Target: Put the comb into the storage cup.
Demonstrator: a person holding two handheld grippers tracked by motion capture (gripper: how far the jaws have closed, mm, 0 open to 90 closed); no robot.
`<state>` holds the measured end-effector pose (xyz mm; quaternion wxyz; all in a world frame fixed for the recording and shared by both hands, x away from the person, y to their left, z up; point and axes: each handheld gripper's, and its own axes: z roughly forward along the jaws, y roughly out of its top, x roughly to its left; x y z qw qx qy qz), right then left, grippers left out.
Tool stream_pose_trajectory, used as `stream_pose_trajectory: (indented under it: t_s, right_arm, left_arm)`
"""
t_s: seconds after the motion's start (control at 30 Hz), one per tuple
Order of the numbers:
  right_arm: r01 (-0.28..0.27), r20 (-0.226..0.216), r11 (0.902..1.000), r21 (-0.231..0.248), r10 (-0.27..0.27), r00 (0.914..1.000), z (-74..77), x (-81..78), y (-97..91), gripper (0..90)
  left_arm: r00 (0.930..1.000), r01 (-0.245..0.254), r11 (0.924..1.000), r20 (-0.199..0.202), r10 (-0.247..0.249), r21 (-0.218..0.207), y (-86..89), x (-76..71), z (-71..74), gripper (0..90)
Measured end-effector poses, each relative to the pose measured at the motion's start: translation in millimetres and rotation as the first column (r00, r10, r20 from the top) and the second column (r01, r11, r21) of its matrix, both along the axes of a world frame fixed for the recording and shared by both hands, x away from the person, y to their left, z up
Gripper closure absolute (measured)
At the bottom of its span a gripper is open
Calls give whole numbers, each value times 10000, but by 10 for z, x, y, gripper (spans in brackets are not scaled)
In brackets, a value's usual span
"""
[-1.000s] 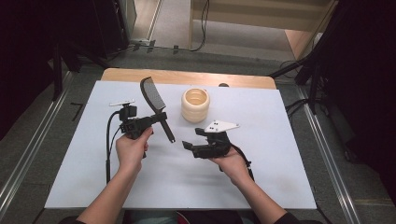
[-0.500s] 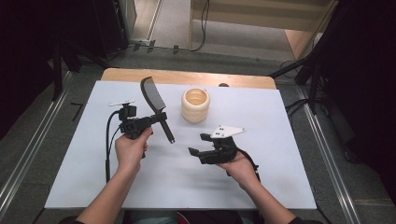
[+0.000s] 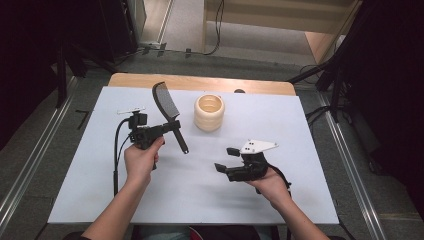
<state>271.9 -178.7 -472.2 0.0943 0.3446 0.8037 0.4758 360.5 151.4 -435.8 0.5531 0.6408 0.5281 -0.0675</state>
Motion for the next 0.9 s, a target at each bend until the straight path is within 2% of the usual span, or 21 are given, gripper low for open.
stream_pose_trajectory:
  t_s: [0.27,0.47,0.9]
  right_arm:
    - [164,-40,9999,5,-164,9999,0,-97,-168,249]
    - [305,-53,9995,-42,-306,9995,-19,-154,-283,248]
    - [579,-153,9983,30,-579,9982,-48,-249,-466,248]
  left_arm:
    - [9990,437,9990,-82,-437,-15,-17,22,0,728]
    - [9964,853,9962,-31,-853,150,-42,44,18,728]
    - [9867,1604,9852,161,-1616,603,-63,144,86,728]
